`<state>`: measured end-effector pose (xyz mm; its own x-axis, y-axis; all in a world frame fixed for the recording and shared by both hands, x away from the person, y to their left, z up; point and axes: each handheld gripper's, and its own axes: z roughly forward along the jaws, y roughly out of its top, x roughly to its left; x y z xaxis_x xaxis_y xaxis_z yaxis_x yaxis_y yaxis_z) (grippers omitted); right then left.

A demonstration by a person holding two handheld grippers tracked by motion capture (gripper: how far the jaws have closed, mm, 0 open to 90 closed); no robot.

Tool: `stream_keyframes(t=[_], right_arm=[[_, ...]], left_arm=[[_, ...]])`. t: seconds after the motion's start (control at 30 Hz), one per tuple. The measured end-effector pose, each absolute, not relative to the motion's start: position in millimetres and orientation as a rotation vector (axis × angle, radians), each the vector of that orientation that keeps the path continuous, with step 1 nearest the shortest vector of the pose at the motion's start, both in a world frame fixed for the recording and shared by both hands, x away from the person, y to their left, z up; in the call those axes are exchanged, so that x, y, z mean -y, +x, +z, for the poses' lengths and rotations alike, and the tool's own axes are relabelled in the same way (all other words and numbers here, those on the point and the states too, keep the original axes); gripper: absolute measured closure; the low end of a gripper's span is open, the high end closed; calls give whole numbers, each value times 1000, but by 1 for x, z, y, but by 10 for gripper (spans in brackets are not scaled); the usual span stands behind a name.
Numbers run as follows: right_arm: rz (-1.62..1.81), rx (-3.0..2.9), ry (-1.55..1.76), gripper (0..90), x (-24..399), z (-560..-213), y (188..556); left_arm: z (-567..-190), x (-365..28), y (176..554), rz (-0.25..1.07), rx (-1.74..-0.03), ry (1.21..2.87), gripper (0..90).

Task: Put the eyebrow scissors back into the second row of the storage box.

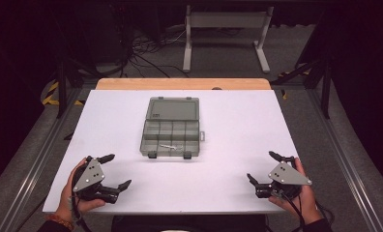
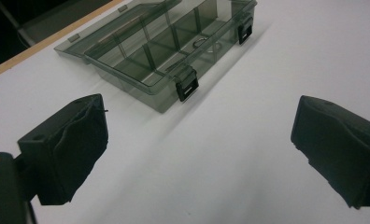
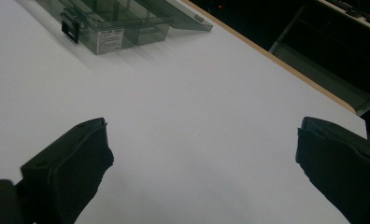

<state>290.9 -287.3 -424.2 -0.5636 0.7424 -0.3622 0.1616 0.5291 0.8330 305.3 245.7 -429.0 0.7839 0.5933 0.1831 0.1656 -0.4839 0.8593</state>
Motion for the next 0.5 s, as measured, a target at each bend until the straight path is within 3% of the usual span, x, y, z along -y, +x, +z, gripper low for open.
stream_keyframes(t=[0.5], right_arm=[[1008, -2028, 728, 40, 288, -424, 292]], left_arm=[[-430, -245, 306, 579, -566, 2052, 49]])
